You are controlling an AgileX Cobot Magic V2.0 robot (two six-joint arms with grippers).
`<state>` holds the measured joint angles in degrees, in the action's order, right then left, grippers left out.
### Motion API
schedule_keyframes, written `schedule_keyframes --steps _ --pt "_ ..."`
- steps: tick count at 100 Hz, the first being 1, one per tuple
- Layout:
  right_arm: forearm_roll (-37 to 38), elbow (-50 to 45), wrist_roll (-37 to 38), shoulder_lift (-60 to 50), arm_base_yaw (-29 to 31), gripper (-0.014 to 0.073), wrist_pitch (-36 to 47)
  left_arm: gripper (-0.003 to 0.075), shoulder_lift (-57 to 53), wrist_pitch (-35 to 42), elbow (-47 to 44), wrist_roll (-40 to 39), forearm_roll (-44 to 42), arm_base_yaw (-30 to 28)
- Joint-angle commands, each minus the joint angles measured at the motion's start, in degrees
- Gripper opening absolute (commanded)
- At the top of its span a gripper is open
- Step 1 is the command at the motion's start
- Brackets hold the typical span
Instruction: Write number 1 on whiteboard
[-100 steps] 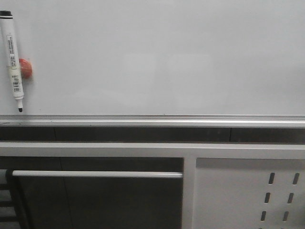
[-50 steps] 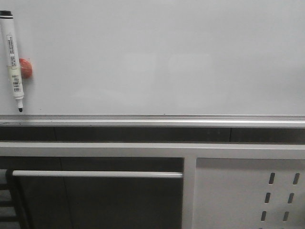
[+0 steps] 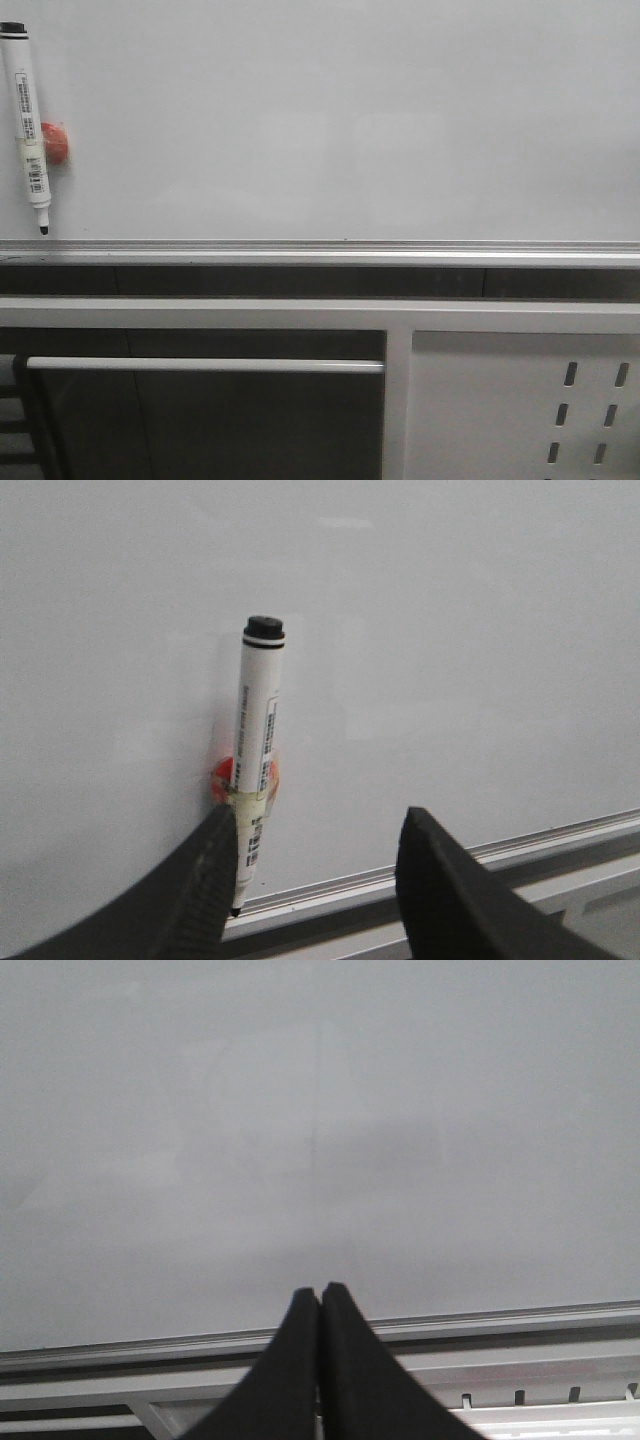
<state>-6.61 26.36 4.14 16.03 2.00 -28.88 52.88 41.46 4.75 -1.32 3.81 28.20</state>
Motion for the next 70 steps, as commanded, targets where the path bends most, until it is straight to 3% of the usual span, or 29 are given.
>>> schedule_keyframes --steps 1,31,54,70 --pt "0.0 1.8 -0.4 1.0 0.0 -0.0079 4.4 0.0354 5.3 11.1 1.3 -0.6 1.2 0.4" --pt "0.0 1.8 -0.4 1.0 0.0 -0.0079 4.4 0.0353 19.7 26.4 1.2 -0.6 6.4 0.4" --pt "0.0 1.8 -0.4 1.0 0.0 -0.0079 4.4 0.0353 26.1 33.7 1.2 -0.6 5.7 0.4" --pt "0.0 1.8 -0.4 1.0 0.0 -0.0079 4.4 0.0349 29.1 34.4 2.2 -0.7 4.9 0.4"
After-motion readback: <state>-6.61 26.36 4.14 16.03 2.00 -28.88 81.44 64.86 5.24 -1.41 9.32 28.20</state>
